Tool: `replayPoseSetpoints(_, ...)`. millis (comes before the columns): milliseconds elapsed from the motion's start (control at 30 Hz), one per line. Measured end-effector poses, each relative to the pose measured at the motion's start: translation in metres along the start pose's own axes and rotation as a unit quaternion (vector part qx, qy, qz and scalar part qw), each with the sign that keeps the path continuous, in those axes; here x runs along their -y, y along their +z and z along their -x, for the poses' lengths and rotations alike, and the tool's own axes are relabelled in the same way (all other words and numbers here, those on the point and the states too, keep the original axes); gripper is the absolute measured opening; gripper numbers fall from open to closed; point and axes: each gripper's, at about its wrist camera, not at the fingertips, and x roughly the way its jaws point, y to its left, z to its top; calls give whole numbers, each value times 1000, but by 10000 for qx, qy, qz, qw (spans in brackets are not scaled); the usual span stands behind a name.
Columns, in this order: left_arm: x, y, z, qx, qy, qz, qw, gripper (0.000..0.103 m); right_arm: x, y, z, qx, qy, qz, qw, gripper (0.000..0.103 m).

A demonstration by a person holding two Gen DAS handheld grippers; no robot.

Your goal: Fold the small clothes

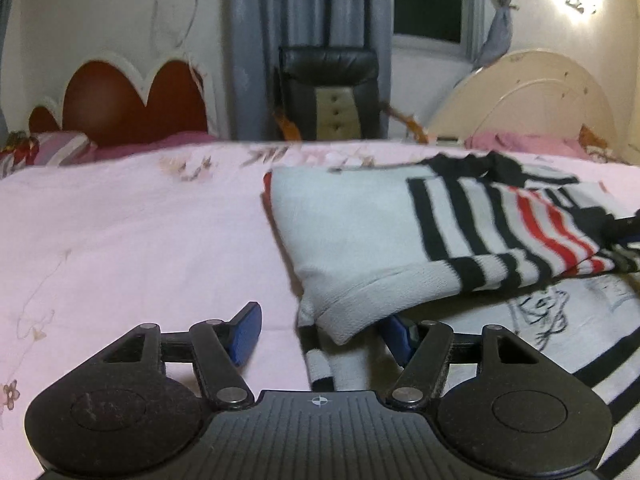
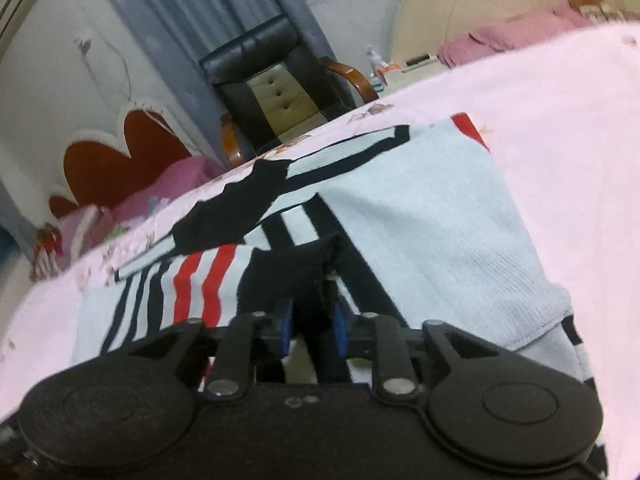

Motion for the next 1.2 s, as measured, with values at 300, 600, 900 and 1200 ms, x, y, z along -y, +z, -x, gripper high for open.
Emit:
replayPoseSetpoints(300,0,-1,-6,-155,6,-21,9999,63,-10,16,23,528,149,685,9961,4)
replayPoseSetpoints(600,-11,-4,38,101,-457,-139,9988,63,-1,11,5,379,-117,873,9954,4)
replayPoseSetpoints(900,14,7,-6,-90,-785,92,9968,63,-8,8,22,747,-501,1185,9889,20)
replayPoseSetpoints(1200,21,2,-10,-76,-711,-266,9971,64,-19,-9,-13,13,-472,1830,9820,3)
